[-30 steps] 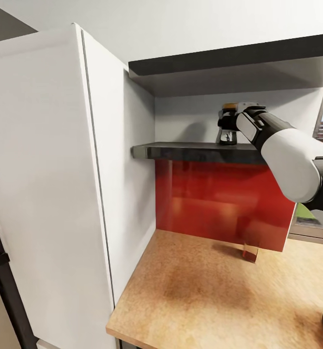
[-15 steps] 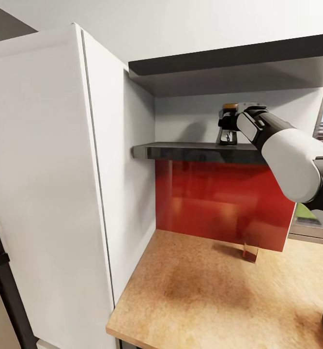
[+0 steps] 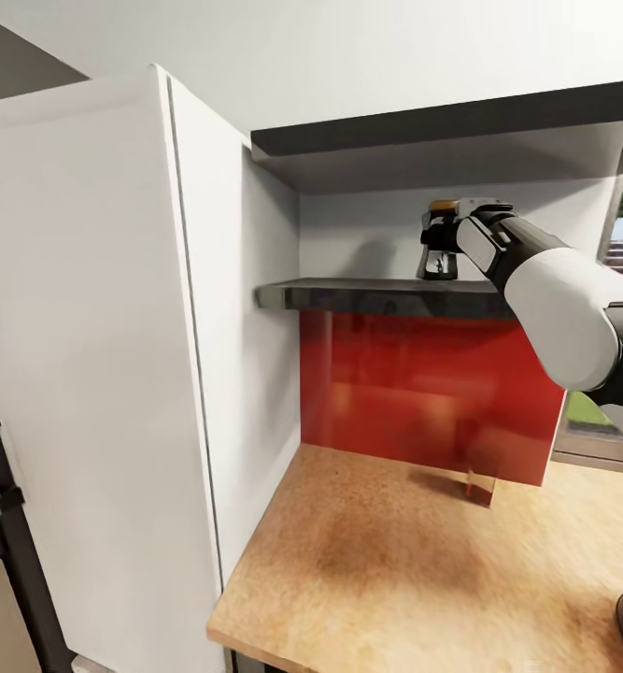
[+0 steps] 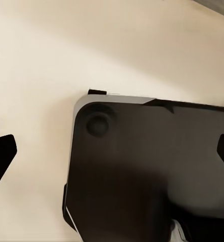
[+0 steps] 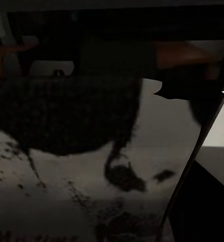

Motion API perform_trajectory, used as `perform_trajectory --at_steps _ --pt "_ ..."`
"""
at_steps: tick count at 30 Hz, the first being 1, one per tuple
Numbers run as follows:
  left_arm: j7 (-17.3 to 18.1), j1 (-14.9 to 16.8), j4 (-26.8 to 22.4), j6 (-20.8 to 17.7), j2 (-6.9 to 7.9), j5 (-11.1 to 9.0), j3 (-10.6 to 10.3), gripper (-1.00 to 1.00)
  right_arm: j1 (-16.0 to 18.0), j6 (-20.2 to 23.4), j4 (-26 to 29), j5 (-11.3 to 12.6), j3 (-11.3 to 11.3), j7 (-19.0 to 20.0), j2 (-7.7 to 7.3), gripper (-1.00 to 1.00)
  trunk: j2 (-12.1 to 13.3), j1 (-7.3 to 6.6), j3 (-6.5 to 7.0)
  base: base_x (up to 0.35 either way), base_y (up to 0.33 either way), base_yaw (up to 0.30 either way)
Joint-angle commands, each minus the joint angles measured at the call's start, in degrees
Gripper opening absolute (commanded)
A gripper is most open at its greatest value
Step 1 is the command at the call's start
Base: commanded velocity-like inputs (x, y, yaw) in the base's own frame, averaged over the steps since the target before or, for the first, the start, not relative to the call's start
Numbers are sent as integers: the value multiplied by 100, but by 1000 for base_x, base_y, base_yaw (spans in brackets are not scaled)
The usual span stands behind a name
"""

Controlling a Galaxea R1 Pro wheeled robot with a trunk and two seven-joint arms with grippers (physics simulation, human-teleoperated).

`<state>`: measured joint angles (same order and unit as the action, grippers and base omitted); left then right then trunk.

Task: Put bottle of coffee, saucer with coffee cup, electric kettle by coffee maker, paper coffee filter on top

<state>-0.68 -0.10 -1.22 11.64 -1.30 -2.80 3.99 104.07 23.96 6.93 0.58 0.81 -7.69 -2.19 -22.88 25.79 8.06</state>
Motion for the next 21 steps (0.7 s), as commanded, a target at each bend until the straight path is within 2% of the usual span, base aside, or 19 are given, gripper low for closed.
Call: perform_trajectory --at_steps 1,21 --pt "0 -4 -1 13 -2 -19 36 100 -1 30 10 13 7 -22 0 -100 -4 0 5 -265 0 0" --pt "7 -4 -1 14 -2 -19 39 100 -1 39 -65 13 7 -31 25 -100 -4 0 13 -335 0 0"
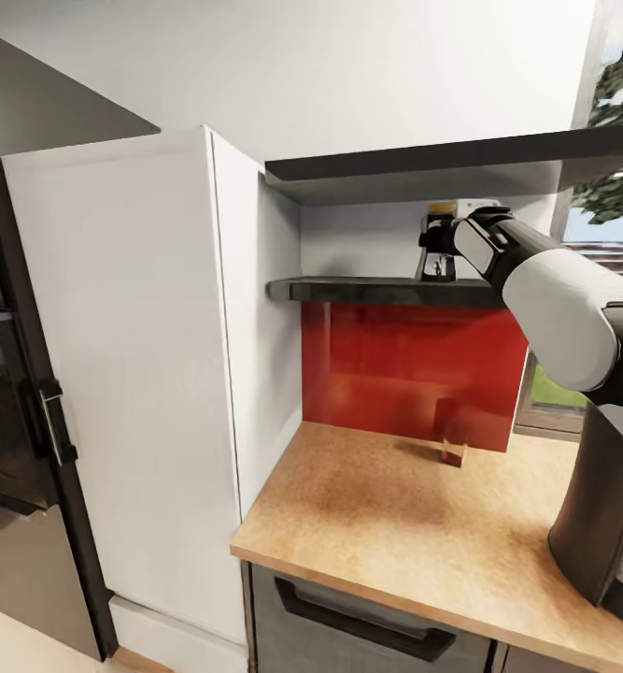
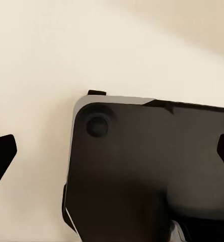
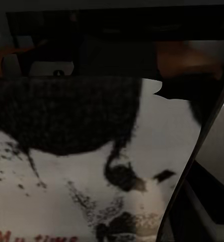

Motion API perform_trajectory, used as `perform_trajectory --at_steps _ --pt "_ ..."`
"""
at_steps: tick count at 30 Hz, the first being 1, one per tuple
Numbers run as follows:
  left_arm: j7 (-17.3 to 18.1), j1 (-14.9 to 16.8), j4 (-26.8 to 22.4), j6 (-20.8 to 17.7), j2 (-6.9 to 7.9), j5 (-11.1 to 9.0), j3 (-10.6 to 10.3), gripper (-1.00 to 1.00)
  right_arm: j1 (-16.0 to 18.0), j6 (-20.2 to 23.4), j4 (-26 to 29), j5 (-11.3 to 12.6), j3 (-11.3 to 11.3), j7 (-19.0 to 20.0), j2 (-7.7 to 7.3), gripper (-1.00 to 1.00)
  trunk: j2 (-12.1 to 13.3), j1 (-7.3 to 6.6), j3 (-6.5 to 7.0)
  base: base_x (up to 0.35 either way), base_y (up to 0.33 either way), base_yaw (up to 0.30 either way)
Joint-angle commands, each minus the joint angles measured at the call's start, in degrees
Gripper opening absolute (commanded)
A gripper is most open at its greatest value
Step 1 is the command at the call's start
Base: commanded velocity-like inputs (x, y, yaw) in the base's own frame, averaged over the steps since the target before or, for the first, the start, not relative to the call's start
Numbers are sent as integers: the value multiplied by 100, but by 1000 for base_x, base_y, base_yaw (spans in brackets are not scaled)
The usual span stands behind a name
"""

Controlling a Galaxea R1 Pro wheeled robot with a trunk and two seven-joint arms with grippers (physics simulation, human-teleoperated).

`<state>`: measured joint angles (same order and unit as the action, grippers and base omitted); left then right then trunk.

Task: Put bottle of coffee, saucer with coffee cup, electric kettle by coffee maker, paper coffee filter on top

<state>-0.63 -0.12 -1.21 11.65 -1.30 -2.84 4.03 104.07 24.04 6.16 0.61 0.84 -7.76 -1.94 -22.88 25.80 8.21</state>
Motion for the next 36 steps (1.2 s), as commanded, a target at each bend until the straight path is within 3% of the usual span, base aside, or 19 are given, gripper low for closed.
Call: perform_trajectory --at_steps 1,18,23,28,32,33,36 --pt "2 -1 -2 13 -2 -15 36 100 0 30 7 10 4 -22 0 -100 -4 -2 -2 -340 0 0" --pt "2 -2 -2 13 -2 -15 37 100 0 30 -320 9 4 -16 1 -100 -4 -2 -2 -340 50 0" --pt "2 -2 -2 13 -2 -11 37 100 0 -25 -973 9 4 -2 1 -100 -4 -2 0 -337 72 0" --pt "8 -2 -6 19 -2 3 37 100 -16 -110 -1086 9 4 2 -2 -100 -4 -2 3 -133 30 0" --pt "10 -1 -26 21 -2 10 38 100 -377 -139 -1090 10 4 3 -7 -100 -4 -2 3 -8 2 0" --pt "12 0 -32 21 -2 11 37 100 -596 -176 -1090 6 4 3 -8 -100 -4 -2 2 -2 0 0" --pt "16 1 -36 21 -2 11 37 100 -850 -553 -1091 7 4 3 -8 -100 -4 -2 -12 0 0 0"
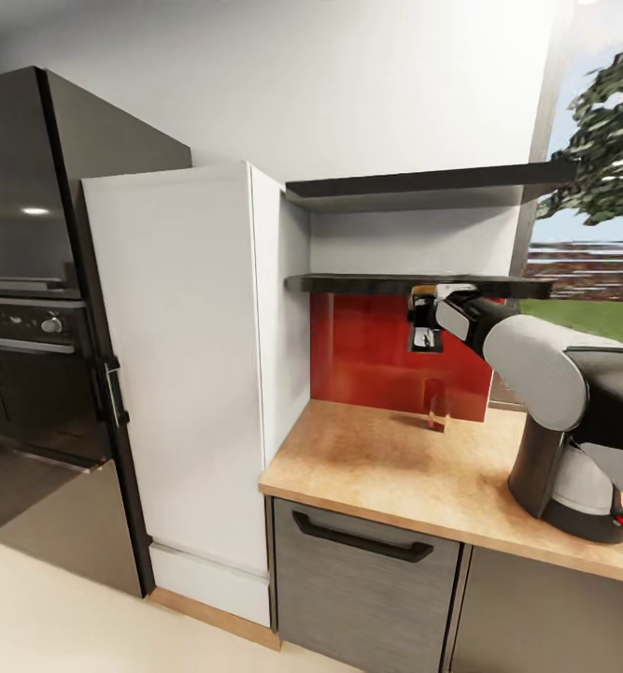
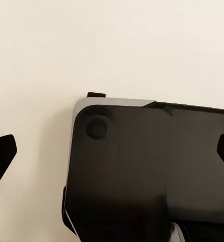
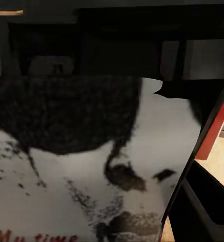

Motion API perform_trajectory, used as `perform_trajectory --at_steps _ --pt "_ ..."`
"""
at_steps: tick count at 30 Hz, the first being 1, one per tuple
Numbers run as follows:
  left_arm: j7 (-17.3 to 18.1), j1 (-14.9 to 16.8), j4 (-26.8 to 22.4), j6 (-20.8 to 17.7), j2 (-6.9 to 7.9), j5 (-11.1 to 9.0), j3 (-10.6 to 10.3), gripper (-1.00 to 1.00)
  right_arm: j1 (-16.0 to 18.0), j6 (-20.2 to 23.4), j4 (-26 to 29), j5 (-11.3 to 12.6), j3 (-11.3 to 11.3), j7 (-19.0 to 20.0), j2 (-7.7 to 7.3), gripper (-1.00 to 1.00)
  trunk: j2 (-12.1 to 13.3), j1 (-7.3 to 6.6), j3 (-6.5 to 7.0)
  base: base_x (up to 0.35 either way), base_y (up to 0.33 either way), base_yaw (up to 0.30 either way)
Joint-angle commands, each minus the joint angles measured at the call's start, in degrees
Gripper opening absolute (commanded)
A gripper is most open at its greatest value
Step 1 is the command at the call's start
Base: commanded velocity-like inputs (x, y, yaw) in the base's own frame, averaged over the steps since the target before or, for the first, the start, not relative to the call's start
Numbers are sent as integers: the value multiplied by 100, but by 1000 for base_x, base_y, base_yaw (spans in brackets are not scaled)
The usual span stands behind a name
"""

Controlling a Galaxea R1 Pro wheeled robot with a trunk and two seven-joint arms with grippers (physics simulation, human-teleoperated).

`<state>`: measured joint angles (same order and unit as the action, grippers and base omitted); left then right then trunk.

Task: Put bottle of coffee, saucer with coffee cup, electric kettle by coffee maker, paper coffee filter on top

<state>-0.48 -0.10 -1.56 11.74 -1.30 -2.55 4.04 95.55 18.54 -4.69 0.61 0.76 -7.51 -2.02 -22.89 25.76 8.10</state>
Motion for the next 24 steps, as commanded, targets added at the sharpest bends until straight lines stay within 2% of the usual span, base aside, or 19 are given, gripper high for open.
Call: perform_trajectory --at_steps 1,4,13,18,24 --pt "2 -2 -1 13 -2 -18 37 100 -35 -168 -6 8 12 -19 0 -100 -3 3 -9 0 0 0" --pt "4 1 -7 19 -2 -17 36 100 -101 -504 -13 9 12 -15 3 -100 -3 3 -34 0 0 0" --pt "4 1 -19 22 -2 -17 36 100 -466 -608 -12 8 12 -20 3 -100 -3 3 -117 0 0 0" --pt "4 1 -19 26 -3 -17 35 100 -1059 -639 -6 -46 12 -22 0 -100 -3 3 -164 0 0 0" --pt "4 1 -19 30 -9 -17 35 100 -1476 -1392 -6 -52 12 -22 0 -100 -3 3 -219 0 0 0"
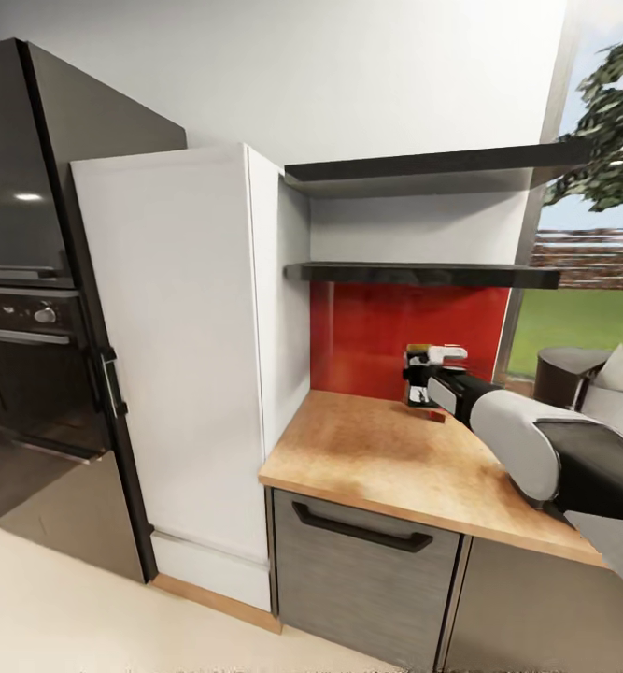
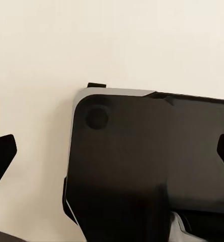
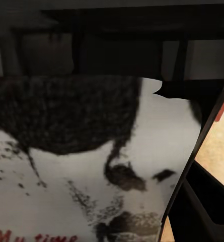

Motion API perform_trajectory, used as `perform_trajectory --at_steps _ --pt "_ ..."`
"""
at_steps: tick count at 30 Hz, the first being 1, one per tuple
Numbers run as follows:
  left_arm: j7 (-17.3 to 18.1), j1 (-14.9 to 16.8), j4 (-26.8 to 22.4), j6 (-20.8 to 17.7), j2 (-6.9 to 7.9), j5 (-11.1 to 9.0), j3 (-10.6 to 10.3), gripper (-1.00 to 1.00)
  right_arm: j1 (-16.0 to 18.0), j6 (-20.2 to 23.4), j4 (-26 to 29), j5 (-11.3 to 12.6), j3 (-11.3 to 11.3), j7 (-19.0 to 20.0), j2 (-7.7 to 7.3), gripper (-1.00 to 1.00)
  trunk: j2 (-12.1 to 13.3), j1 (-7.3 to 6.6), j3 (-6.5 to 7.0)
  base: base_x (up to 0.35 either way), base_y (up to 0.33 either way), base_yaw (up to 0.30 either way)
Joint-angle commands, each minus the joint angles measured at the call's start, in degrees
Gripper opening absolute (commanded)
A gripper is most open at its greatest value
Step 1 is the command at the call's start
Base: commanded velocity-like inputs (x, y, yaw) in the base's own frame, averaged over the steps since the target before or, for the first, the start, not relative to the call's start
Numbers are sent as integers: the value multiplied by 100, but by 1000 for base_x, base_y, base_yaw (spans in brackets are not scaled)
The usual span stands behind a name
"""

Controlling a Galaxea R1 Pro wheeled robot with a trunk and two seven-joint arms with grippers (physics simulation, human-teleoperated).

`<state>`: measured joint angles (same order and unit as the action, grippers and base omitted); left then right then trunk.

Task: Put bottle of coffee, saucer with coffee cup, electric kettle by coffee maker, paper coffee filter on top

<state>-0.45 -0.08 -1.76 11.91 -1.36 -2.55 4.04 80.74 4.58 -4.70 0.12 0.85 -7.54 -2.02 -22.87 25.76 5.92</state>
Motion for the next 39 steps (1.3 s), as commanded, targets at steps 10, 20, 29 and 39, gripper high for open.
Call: perform_trajectory --at_steps 10,20,29,39 --pt "1 -1 -302 22 -19 -24 36 100 -457 -219 -5 -3 2 -19 0 -100 -5 2 -94 0 0 0" --pt "1 -1 -455 22 -42 -26 27 100 -630 -221 -5 3 2 -19 17 -100 -5 2 -185 0 0 -38" --pt "1 -1 -457 22 -40 -26 33 100 -727 -221 -11 -6 2 -19 19 -100 -5 2 -251 -1 9 -188" --pt "1 8 -458 22 -38 -26 35 100 -754 -221 -7 4 2 -19 19 -100 -5 2 -321 -42 179 -206"
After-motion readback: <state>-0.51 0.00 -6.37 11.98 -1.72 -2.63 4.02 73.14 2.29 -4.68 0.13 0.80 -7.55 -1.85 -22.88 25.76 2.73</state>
